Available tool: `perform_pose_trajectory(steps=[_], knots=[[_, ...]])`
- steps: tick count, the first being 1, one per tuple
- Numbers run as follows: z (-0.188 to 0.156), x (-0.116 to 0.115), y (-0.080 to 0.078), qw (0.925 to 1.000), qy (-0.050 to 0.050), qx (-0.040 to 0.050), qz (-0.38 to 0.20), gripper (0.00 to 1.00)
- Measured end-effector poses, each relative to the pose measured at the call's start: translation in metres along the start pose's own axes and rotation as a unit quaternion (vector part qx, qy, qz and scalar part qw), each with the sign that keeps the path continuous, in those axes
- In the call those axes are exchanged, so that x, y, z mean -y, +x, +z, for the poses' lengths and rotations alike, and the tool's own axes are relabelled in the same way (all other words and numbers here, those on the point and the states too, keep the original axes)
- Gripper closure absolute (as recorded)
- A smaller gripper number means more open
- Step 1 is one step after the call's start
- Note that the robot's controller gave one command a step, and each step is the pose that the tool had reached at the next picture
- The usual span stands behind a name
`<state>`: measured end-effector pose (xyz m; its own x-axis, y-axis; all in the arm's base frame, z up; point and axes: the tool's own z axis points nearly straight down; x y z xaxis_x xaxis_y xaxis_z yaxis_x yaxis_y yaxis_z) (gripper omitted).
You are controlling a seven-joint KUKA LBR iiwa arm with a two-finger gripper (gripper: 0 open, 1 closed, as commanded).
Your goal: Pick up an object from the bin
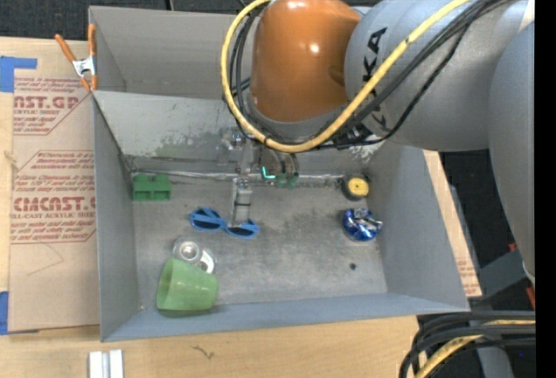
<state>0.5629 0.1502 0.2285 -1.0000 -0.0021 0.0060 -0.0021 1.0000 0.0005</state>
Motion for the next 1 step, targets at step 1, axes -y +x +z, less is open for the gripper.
perform_pose_trajectory(steps=[1], knots=[[0.1257,0.0334,0.025,0.9991,0.001,-0.0011,-0.043,0.0]])
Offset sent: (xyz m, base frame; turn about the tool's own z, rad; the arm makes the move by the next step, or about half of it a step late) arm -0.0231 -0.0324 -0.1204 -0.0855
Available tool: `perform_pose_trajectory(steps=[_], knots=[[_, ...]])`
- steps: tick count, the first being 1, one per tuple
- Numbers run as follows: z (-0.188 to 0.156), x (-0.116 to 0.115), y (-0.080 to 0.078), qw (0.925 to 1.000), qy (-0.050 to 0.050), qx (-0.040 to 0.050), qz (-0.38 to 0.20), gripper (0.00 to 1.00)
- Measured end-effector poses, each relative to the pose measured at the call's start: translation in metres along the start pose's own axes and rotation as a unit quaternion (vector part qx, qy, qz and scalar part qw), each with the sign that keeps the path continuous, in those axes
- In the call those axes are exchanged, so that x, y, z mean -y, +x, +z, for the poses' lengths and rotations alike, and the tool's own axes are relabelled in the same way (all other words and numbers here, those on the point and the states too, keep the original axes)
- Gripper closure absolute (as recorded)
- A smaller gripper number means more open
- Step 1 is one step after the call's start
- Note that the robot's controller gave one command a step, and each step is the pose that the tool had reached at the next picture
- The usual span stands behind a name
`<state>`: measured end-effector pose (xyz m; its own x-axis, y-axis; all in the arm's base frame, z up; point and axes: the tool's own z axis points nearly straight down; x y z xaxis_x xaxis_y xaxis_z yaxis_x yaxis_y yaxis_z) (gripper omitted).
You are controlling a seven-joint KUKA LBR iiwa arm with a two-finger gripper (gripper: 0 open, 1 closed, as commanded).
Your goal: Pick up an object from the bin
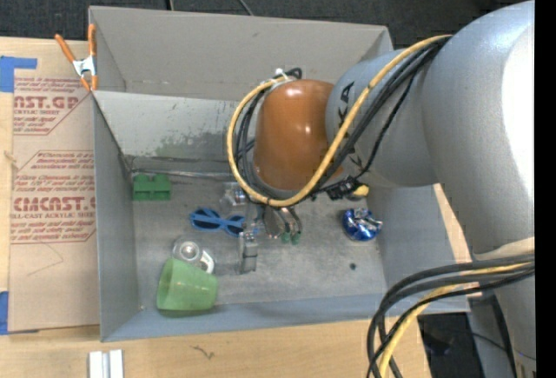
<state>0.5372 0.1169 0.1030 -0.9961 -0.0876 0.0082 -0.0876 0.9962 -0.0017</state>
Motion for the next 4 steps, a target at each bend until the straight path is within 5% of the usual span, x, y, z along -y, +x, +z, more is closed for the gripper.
perform_pose_trajectory(steps=[1,2,3,4], knots=[[-0.005,-0.001,-0.003,1.0,-0.001,0.0043,0.0,1.0],[-0.005,-0.001,-0.003,1.0,-0.001,0.0042,0.0,0.0],[0.034,0.012,-0.042,0.9991,-0.001,0.005,-0.043,0.0],[0.033,0.011,-0.042,0.9991,-0.002,0.0054,-0.042,1.0]])
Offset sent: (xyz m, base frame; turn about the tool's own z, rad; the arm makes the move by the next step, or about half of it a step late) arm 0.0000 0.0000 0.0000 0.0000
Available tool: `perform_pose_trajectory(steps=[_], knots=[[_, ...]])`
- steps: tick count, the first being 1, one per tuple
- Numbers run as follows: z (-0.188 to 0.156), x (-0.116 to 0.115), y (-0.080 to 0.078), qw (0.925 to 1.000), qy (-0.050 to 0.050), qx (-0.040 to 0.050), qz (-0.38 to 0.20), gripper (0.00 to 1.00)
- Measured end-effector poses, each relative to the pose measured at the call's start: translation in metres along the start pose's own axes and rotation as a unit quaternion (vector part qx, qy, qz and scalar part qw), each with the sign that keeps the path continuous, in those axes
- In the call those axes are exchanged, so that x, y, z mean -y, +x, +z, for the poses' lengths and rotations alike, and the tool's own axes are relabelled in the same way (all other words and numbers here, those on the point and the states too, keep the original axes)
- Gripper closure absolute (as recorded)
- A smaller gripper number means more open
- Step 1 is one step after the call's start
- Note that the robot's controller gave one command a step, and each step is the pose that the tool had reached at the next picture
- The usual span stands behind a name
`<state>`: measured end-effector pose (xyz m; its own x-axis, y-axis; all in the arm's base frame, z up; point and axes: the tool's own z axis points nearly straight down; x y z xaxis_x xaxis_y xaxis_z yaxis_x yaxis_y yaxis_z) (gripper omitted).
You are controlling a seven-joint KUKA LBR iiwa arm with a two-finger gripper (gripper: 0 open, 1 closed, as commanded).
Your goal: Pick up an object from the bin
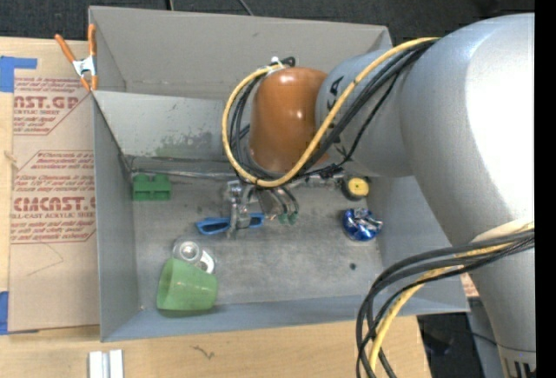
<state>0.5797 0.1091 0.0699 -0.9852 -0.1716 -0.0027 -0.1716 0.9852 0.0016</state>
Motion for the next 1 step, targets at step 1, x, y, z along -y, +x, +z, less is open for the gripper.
perform_pose_trajectory(steps=[1], knots=[[-0.1607,0.0138,0.0366,0.9995,0.0,0.0036,0.03,1.0]])
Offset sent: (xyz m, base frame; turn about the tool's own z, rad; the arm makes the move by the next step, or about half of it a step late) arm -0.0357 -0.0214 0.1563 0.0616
